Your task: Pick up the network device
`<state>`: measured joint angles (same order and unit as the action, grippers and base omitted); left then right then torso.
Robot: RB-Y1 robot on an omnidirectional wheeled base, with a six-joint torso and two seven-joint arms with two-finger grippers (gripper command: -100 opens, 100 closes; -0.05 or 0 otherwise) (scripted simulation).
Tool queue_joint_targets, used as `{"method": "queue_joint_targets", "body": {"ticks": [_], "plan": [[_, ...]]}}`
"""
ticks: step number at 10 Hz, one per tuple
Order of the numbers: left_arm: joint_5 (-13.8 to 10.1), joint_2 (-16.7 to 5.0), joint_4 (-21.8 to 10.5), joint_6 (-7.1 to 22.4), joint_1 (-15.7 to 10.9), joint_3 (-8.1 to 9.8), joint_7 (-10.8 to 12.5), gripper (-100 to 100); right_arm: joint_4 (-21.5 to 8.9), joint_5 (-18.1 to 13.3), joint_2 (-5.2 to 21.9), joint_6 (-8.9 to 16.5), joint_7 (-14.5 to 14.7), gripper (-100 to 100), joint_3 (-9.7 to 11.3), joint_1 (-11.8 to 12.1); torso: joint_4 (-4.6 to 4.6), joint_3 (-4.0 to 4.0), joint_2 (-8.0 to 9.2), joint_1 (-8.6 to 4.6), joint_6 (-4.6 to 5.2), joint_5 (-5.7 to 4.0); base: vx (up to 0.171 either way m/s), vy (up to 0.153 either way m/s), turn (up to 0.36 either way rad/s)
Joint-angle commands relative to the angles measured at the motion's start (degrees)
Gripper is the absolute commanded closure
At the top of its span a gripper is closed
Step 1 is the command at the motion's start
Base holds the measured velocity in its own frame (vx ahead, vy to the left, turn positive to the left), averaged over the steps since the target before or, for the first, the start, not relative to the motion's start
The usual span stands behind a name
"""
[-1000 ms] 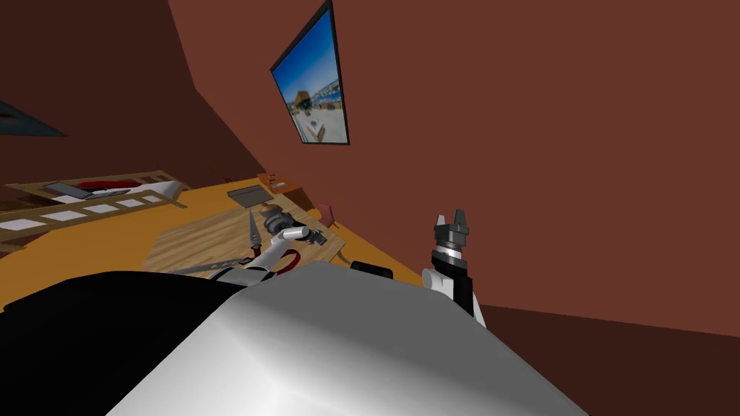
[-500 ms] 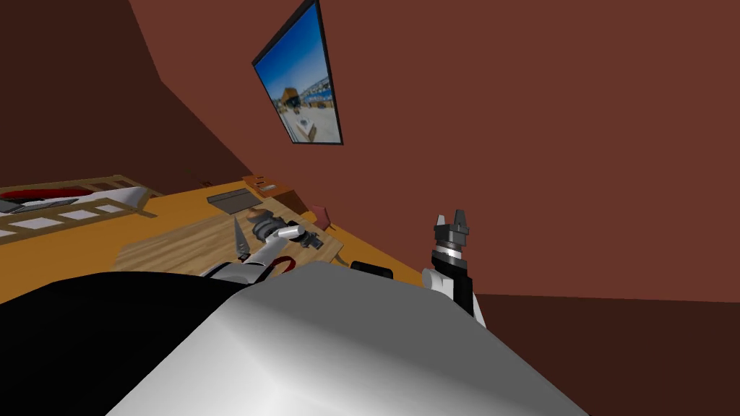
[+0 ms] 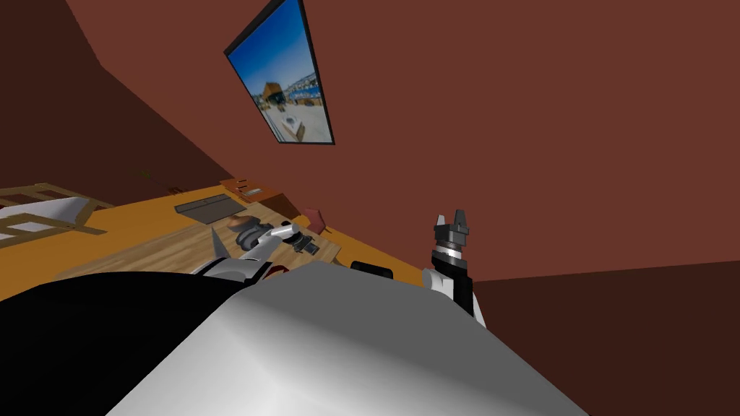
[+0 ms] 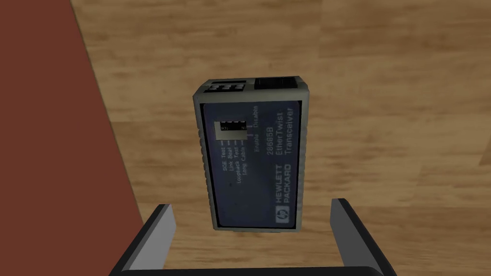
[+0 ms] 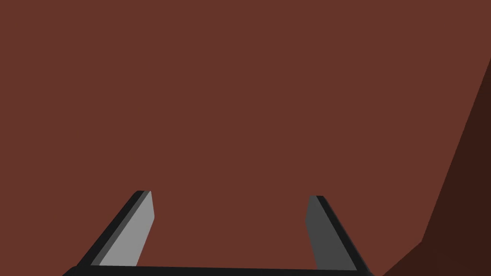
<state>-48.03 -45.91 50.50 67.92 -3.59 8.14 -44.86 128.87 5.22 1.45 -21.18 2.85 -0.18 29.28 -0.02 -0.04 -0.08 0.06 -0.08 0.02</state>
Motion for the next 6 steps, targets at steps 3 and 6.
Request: {"method": "queue_joint_targets", "body": {"ticks": [3,6], "plan": [[-0.8,-0.5,-3.5,1.7,-1.3,-0.16,-2.1,-100,0.0,0.0,0.0,0.0,0.0,0,0.0,0.0,0.0,-0.01,-0.02,-0.03,0.0,0.0,0.009,0.014,-0.064],[0.4,1.6,-4.7,-0.5,-1.4,-0.73,-1.7,-100,0.0,0.0,0.0,0.0,0.0,0,0.0,0.0,0.0,0.01,0.03,0.02,-0.01,0.01,-0.004,0.03,-0.024]]}}
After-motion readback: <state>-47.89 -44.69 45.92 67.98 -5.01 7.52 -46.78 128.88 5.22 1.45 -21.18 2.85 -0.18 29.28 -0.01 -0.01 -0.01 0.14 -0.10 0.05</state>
